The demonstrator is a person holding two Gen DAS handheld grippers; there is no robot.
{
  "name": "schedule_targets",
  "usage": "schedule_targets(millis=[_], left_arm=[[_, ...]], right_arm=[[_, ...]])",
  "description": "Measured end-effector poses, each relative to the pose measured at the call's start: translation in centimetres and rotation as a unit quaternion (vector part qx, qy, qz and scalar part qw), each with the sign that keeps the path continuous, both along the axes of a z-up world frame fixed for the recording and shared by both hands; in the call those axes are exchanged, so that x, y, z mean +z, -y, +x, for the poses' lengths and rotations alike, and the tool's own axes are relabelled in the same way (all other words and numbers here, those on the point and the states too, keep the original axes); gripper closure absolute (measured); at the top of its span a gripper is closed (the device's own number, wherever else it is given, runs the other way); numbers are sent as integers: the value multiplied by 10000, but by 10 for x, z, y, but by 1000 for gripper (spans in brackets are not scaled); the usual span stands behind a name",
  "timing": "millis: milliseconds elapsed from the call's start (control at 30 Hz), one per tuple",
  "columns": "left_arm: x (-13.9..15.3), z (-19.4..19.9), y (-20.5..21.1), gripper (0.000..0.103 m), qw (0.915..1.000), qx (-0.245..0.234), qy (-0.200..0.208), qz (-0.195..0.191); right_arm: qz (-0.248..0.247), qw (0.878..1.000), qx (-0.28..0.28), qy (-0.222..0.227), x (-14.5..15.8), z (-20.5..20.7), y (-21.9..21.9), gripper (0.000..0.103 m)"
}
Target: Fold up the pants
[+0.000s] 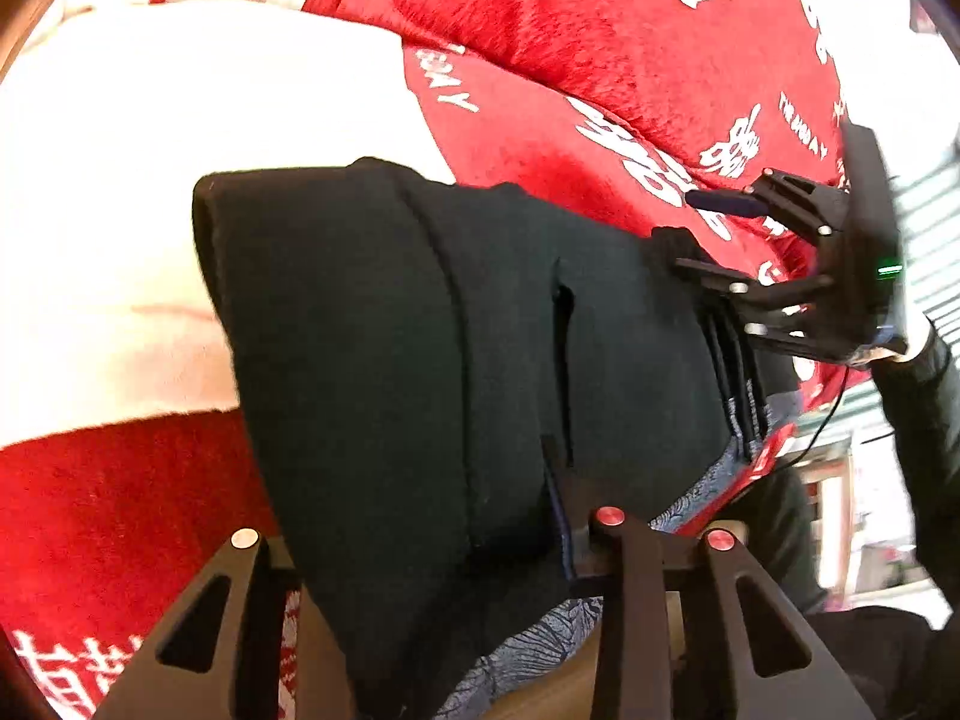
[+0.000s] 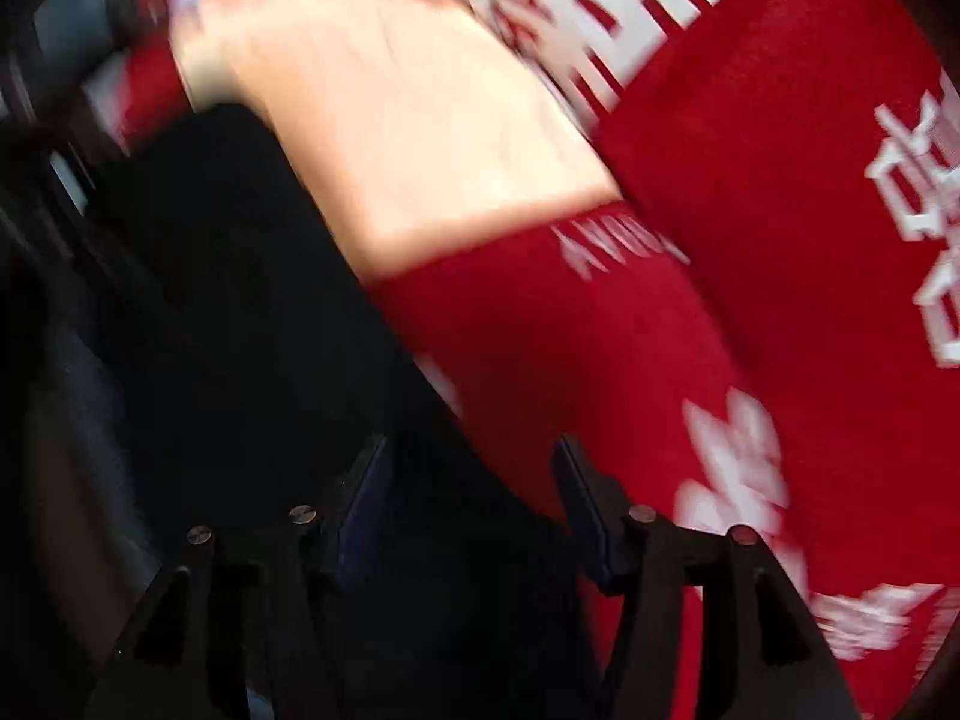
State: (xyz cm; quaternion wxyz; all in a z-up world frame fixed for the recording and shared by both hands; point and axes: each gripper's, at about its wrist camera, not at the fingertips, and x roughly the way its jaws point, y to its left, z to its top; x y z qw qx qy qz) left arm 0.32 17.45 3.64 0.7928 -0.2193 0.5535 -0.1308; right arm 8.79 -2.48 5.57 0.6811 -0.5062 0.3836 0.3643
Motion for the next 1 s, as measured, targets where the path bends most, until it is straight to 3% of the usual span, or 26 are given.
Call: schedule_targets(millis=[67, 167, 300, 400, 500, 633, 700, 833, 933, 1000], left_arm=[[7, -3, 3, 72, 9999, 21, 39, 99], [14, -6, 13, 73, 9997, 40, 53, 228], [18, -9, 24, 73, 9988, 35, 65, 478], [18, -8, 31, 73, 9977, 91, 36, 667], [24, -4, 38, 74, 9974, 140, -18, 705], [50, -7, 50, 77, 9972, 75, 101, 734], [64, -9, 57, 77, 9967, 47, 167, 789], [80, -5, 70, 77, 9962, 9, 98, 864], [88, 1, 80, 78, 9958, -26, 67, 916], [94, 6, 85, 78, 9954, -15, 13, 959]], right_arm=[[-271, 9994, -215, 17, -18, -7, 12, 43], [-111, 9995, -142, 241, -19, -43, 27, 46], [88, 9988, 116, -465, -12, -82, 49, 46], [103, 9953, 88, -958, -14, -73, 61, 44], [241, 9868, -103, -1598, -26, -41, 56, 29], [4, 9849, 173, -1722, -33, -31, 41, 10], [-208, 9828, 215, -1820, -25, -26, 35, 11], [332, 9736, 477, -2209, -1, -30, 48, 12], [-109, 9769, 494, -2077, -29, -39, 55, 12], [11, 9805, 760, -1811, -33, -50, 57, 5]])
